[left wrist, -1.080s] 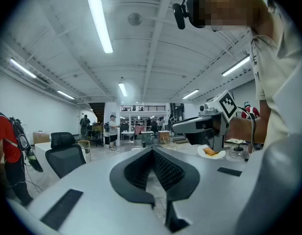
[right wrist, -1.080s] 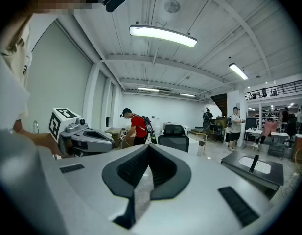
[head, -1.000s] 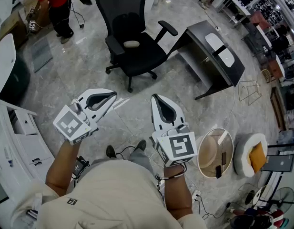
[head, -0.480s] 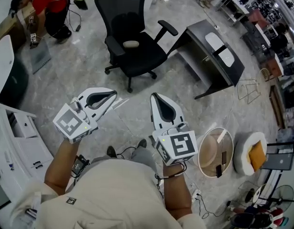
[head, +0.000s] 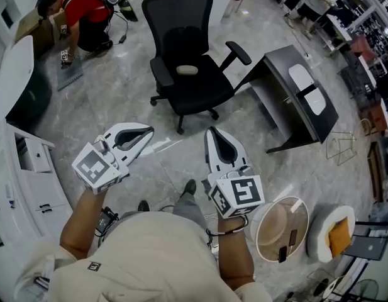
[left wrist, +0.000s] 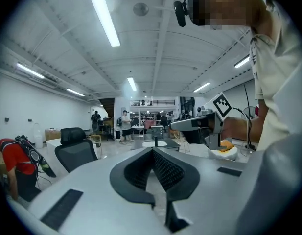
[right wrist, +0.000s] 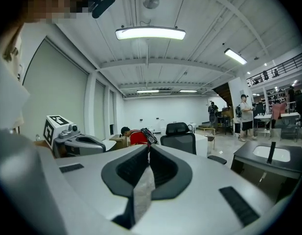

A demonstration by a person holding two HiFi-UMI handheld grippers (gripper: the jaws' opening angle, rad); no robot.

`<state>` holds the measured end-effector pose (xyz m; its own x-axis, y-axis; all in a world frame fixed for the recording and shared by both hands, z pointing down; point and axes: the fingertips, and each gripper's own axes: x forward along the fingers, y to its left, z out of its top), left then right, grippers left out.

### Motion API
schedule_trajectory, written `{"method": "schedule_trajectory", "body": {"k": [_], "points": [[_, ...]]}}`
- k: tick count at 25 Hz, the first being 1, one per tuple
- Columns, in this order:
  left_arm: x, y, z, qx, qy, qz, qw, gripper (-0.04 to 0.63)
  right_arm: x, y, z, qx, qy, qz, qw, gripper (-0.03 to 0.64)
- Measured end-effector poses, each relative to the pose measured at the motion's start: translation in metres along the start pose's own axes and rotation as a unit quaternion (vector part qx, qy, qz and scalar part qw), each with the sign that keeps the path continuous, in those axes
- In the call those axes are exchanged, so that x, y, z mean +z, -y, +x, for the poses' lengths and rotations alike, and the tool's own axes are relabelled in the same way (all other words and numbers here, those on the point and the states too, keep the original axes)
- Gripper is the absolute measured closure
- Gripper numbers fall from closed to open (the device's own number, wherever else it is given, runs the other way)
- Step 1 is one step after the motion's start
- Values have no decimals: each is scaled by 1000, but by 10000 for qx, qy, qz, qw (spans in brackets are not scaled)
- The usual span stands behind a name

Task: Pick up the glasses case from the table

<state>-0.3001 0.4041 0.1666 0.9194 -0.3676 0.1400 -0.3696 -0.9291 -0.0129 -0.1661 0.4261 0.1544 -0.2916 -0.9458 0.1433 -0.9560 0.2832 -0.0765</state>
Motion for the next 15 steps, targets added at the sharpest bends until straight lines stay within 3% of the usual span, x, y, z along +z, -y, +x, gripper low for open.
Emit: {"method": "schedule_trajectory", "body": {"k": [6, 15], "points": [[-3, -16, 48, 411, -180, -105, 9989, 581, 3, 62, 36, 462, -111, 133, 9988, 591], [0, -26, 87, 1005, -326, -205, 9942, 581, 9, 111, 69, 1060, -168, 199, 9940, 589]]}}
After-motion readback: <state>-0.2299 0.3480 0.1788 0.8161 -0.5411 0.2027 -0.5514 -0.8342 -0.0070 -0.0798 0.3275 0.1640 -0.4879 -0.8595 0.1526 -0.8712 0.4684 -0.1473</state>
